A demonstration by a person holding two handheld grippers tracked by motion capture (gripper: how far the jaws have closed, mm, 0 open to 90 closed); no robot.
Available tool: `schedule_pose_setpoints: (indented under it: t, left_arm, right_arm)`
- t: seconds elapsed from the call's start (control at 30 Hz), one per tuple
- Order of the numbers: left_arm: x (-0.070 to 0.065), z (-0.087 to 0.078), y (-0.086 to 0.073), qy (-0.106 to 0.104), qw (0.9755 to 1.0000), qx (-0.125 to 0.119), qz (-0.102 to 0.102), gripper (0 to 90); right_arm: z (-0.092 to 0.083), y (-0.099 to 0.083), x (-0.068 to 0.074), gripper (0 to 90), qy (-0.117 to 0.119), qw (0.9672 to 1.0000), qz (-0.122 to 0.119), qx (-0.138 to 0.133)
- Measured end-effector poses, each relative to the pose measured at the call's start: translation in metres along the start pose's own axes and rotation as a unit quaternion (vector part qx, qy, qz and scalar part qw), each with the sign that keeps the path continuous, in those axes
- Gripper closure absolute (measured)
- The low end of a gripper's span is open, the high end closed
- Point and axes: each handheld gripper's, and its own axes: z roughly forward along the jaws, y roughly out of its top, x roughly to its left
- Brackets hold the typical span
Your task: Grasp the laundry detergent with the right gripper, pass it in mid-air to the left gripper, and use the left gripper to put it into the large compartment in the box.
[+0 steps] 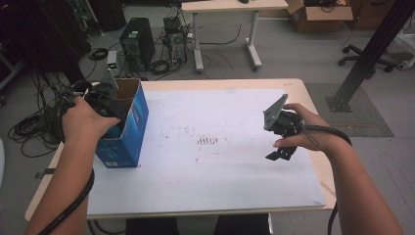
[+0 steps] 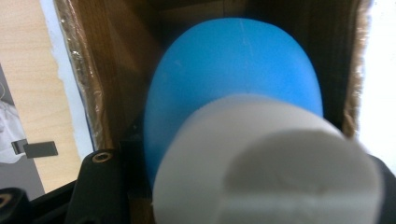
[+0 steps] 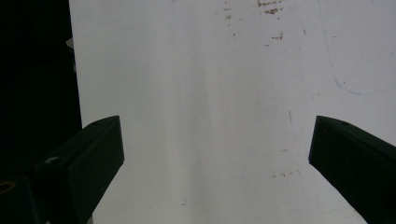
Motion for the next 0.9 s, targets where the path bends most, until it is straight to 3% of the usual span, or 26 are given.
schedule_pose_setpoints:
  t: [0.9]
  left_arm:
    - [0.005,0.012,0.0,-0.001,1.0,0.006,0.003,38.3]
  right_arm:
    - [0.0,-0.002,-0.002,3.2,-0.008,0.9999,0.005,-0.005]
